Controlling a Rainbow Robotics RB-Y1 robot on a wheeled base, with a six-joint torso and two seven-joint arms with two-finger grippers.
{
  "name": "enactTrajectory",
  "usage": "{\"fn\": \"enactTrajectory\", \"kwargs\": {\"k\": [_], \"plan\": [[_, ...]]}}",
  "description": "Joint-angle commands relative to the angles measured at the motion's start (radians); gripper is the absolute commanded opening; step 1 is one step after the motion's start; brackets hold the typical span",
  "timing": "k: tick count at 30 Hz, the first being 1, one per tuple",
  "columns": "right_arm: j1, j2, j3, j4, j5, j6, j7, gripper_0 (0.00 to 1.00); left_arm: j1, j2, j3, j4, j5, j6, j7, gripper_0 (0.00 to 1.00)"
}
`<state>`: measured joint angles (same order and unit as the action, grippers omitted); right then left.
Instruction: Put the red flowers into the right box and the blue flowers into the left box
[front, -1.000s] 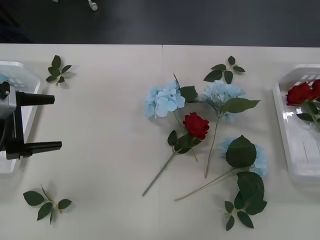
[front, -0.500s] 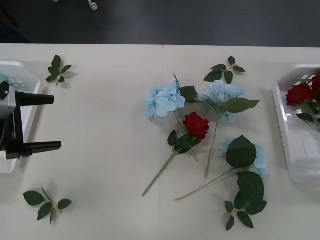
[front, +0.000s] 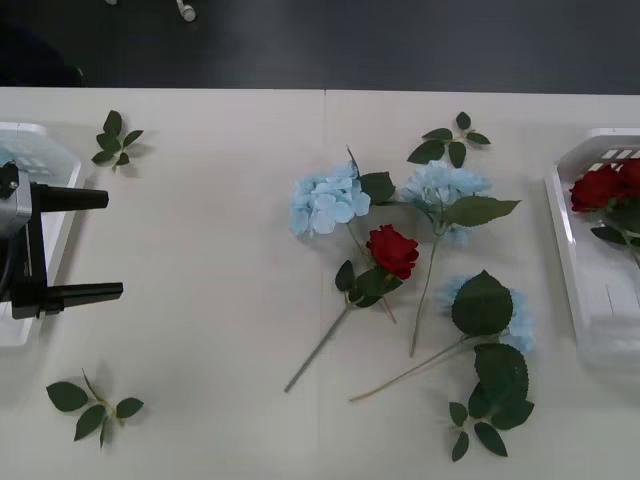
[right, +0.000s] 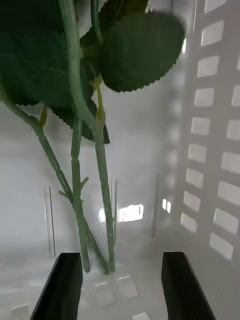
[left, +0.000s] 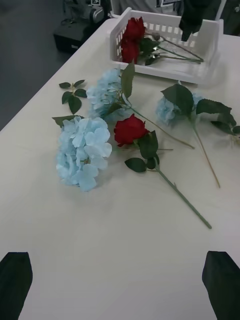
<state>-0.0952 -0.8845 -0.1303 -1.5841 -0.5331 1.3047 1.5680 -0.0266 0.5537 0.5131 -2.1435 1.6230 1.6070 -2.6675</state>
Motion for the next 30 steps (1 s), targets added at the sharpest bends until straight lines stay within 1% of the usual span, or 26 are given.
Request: {"fn": "enactTrajectory", "kwargs": {"k": [1,5,8,10,13,20,24,26,30], "plan": [[0.025,-0.004,-0.025,-0.008,-0.015,-0.002,-0.026,0.47,0.028,0.02,0.016,-0.003,0.001,-0.015,-0.011,1.0],[0.032,-0.004,-0.026,-0.031,-0.087,0.021,-0.029,0.47,0.028,0.02,0.016,-0.003,0.001,-0.015,-0.011,1.0],[0.034,-0.004,-0.04,-0.105,-0.169,0.091,-0.036,0.47,0.028,0.02,0.016,-0.003,0.001,-0.015,-0.011,1.0],[0.032,-0.004,-0.043,-0.188,-0.211,0.169,-0.092,0.47,0.028,0.02,0.016,-0.003,0.001,-0.015,-0.011,1.0],[0.032,-0.004,-0.042,-0.303,-0.252,0.249,-0.178,0.47,0.028,0.02,0.016,-0.003,0.001,-0.015,-0.011,1.0],[0.04,-0.004,-0.038,-0.537,-0.37,0.384,-0.378,0.47,0.028,0.02,0.016,-0.003,0.001,-0.015,-0.011,1.0],[0.085,0.007,-0.005,-0.671,-0.387,0.395,-0.484,0.47,0.028,0.02,0.016,-0.003,0.001,-0.015,-0.011,1.0],[0.131,0.041,0.038,-0.755,-0.355,0.378,-0.536,0.47,0.028,0.02,0.016,-0.003,0.001,-0.015,-0.011,1.0],[0.187,0.095,0.132,-0.83,-0.257,0.364,-0.571,0.47,0.028,0.02,0.016,-0.003,0.001,-0.015,-0.011,1.0]]}}
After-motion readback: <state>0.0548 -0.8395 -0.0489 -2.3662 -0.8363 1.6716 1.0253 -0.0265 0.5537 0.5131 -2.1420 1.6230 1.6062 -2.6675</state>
